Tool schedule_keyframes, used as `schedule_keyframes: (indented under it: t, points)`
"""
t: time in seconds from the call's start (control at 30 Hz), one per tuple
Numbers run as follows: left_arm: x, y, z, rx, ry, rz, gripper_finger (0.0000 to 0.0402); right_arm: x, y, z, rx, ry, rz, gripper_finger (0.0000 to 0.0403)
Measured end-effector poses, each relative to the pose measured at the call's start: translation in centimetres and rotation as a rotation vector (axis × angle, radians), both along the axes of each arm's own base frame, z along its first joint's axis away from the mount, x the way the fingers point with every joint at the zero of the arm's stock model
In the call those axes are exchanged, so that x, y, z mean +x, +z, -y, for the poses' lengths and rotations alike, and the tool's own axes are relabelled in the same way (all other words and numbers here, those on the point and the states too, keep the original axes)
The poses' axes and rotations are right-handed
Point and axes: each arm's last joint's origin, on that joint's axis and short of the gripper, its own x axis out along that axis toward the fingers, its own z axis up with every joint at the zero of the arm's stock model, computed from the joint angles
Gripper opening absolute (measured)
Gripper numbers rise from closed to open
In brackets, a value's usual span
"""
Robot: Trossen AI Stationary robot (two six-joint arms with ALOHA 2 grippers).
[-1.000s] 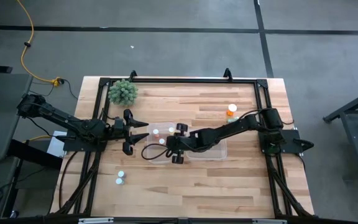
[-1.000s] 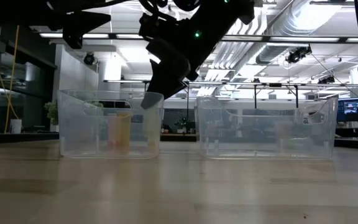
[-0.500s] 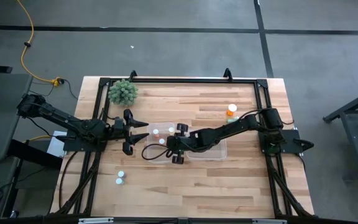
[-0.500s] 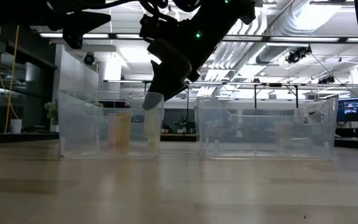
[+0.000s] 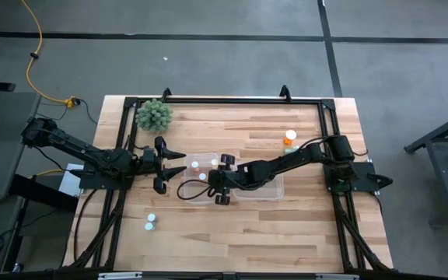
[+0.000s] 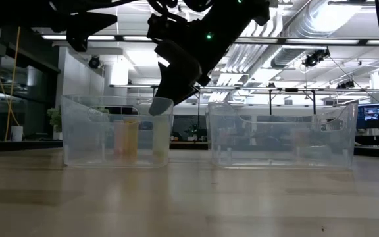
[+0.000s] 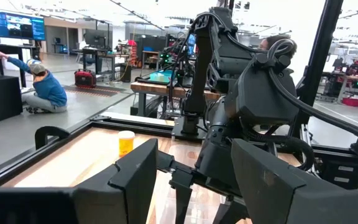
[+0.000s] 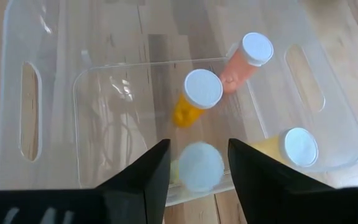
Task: Pick and place medicine bottles into bin by pill shape (circle, oval)
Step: Put the orange capsule bottle into the right transparent bin
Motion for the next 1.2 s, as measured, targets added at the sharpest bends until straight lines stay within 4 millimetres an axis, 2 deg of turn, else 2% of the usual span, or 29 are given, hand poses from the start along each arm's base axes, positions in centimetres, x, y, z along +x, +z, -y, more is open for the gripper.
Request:
schedule_keyframes:
  t: [0.1, 0.3, 0.43, 0.57, 0.7, 0.9, 1.03, 1.2]
  points:
    - [0.0, 0.0, 0.0, 0.000, 0.000, 0.000, 0.0195, -0.1, 0.2, 0.0, -0.045, 0.017, -0.008, 0.0158]
    - [0.0, 0.0, 0.0, 0.003, 0.000, -0.005, 0.0195, -1.7, 3.0, -0.7, -0.213, -0.049, 0.022, 0.0156]
    - [0.0, -0.2, 0.0, 0.006, -0.004, -0.017, 0.0195, -4.7, 3.5, -1.5, -0.331, -0.113, 0.043, 0.0156]
    - [0.0, -0.2, 0.0, 0.006, -0.004, -0.017, 0.0195, -9.4, 4.2, -1.1, -0.351, -0.211, 0.134, 0.0156]
    - [0.0, -0.1, 0.0, 0.005, -0.004, -0.013, 0.0195, -14.4, 5.1, 0.2, -0.257, -0.290, 0.346, 0.0156]
    - [0.0, -0.1, 0.0, 0.018, -0.003, -0.012, 0.0195, -20.4, 3.8, 2.7, -0.009, -0.277, 0.654, 0.0156]
    - [0.0, -0.1, 0.0, 0.023, -0.002, -0.011, 0.0195, -22.5, 2.9, 4.1, 0.108, -0.296, 0.763, 0.0156]
    - [0.0, 0.0, 0.0, 0.029, -0.001, -0.009, 0.0195, -23.0, 3.0, 4.6, 0.154, -0.290, 0.785, 0.0156]
